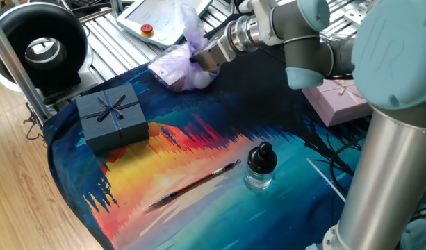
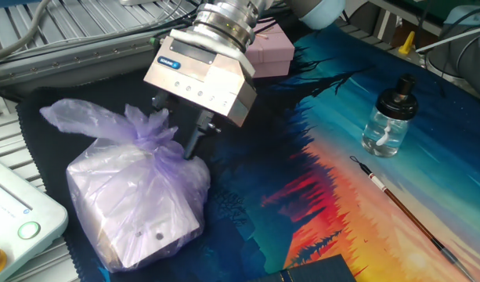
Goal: Pick up a bag of things
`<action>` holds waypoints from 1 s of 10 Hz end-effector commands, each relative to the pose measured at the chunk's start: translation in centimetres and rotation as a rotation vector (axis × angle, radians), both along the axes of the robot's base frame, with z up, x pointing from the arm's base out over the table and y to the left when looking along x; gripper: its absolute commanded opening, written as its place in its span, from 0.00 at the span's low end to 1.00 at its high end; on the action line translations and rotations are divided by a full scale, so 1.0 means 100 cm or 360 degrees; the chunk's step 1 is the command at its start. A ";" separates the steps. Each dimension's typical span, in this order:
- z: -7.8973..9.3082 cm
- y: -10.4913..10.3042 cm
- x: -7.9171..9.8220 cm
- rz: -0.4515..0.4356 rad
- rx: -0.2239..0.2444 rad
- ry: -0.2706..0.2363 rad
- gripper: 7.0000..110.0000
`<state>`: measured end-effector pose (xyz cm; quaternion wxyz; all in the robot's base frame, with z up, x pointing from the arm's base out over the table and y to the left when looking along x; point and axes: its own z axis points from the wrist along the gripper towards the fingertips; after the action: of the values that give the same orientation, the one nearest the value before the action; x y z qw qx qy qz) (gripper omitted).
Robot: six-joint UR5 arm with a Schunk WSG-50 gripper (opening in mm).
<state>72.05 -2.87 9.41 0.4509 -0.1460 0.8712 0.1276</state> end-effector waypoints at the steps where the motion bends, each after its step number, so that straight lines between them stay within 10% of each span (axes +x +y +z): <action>1: -0.005 -0.003 -0.008 0.0039 -0.0013 0.0012 0.57; 10: -0.004 0.006 0.009 0.0077 0.0008 -0.0135 0.57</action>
<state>71.80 -2.44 8.25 0.4581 -0.1745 0.8622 0.1278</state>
